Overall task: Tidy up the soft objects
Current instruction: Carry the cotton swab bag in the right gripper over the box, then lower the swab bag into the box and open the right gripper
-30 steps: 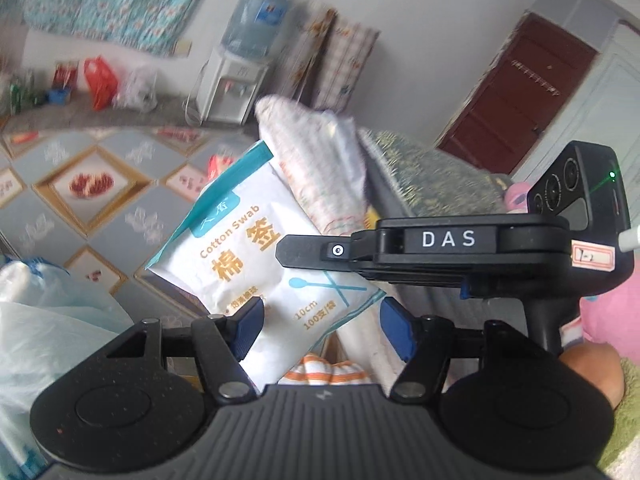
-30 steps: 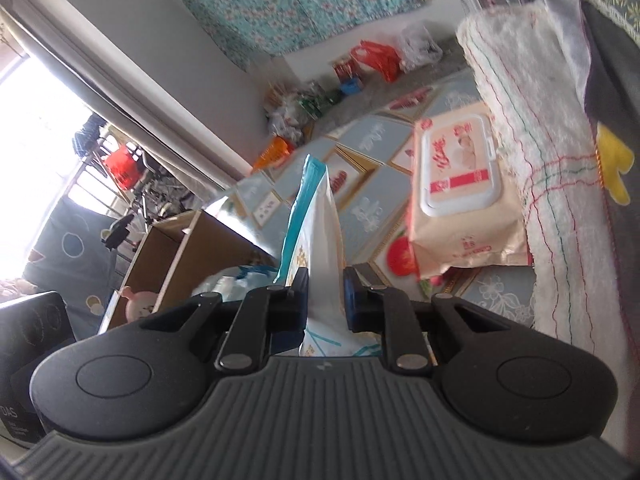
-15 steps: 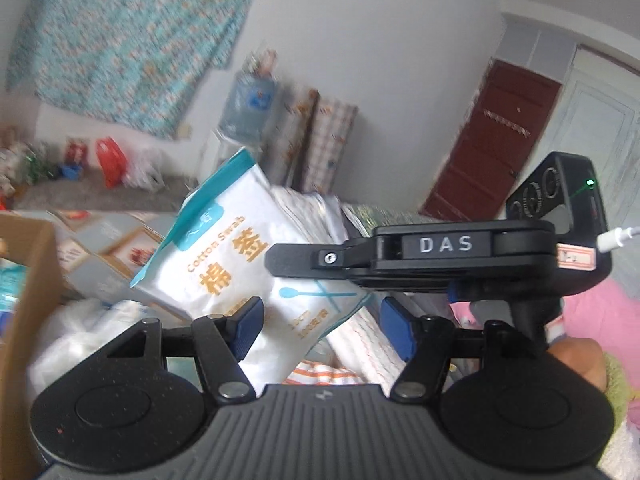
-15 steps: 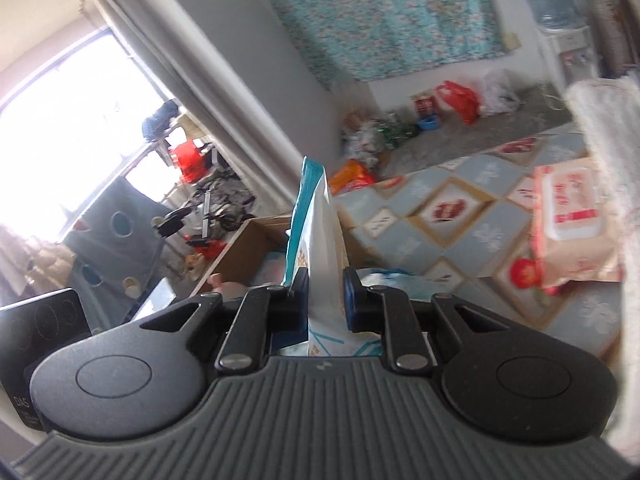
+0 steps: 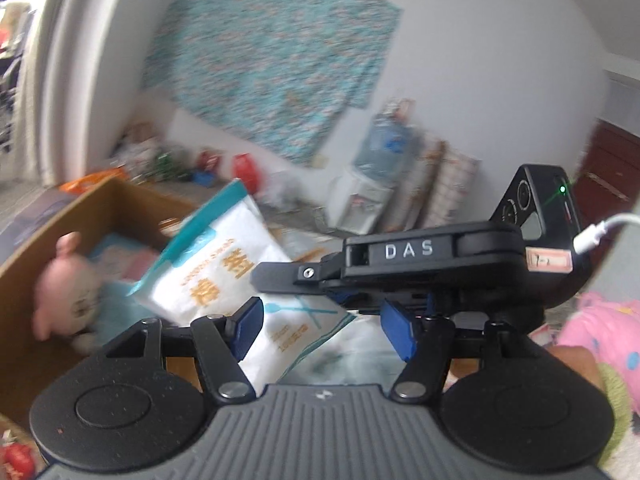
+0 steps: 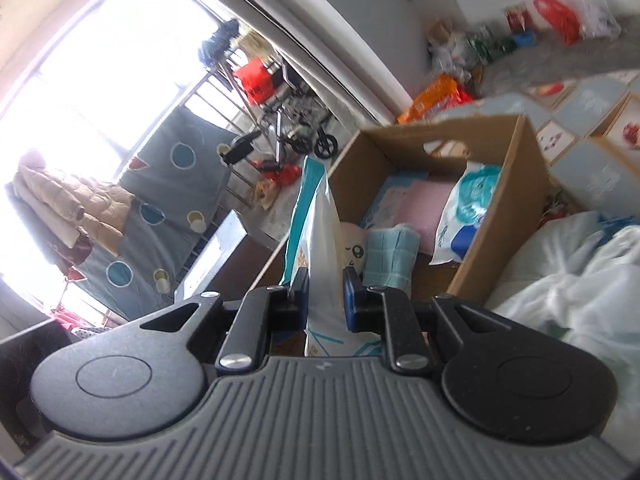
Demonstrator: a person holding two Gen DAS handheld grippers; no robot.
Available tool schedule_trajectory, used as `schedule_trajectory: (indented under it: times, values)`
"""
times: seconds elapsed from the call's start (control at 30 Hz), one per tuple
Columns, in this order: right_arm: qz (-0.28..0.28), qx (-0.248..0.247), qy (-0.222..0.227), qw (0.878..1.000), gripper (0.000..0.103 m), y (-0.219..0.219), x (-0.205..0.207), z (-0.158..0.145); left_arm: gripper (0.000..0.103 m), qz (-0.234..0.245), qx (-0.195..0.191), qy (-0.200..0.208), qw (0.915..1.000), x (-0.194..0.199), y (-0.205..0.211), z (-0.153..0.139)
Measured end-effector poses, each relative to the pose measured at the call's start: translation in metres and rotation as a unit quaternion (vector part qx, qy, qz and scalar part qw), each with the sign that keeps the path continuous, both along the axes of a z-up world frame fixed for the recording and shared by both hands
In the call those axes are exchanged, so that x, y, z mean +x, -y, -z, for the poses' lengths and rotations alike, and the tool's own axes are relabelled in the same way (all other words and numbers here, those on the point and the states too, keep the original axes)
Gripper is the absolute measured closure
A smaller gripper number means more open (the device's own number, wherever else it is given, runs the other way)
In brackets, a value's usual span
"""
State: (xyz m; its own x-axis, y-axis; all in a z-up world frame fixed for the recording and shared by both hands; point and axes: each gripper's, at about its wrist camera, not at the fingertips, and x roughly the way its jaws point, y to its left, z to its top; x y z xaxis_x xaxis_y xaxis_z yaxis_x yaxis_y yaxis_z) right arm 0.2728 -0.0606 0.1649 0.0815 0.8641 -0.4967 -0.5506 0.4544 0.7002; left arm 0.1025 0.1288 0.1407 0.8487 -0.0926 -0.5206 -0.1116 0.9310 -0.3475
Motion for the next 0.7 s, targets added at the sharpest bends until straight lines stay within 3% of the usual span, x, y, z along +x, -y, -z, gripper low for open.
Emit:
schedule_trajectory:
  times: [0.13, 0.4, 0.53, 0.7]
  values:
    - [0.017, -0.041, -0.031, 0.999, 0.087, -0.042, 0.009, 0.029, 0.038, -0.046, 0.000, -0.008, 0.9989, -0.005, -0.039, 0.011]
    - [0.044, -0.127, -0.019, 0.991, 0.082, -0.092, 0.020, 0.074, 0.038, -0.079, -0.010, -0.038, 0.9961, -0.010, -0.073, 0.036]
    - [0.039, -0.153, 0.016, 0.987, 0.059, -0.096, 0.018, 0.066, 0.038, -0.082, -0.017, -0.042, 0.9956, -0.019, -0.077, 0.044]
    - [0.038, -0.158, 0.039, 0.986, 0.054, -0.092, 0.018, 0.055, 0.037, -0.083, -0.015, -0.038, 0.9957, -0.020, -0.080, 0.046]
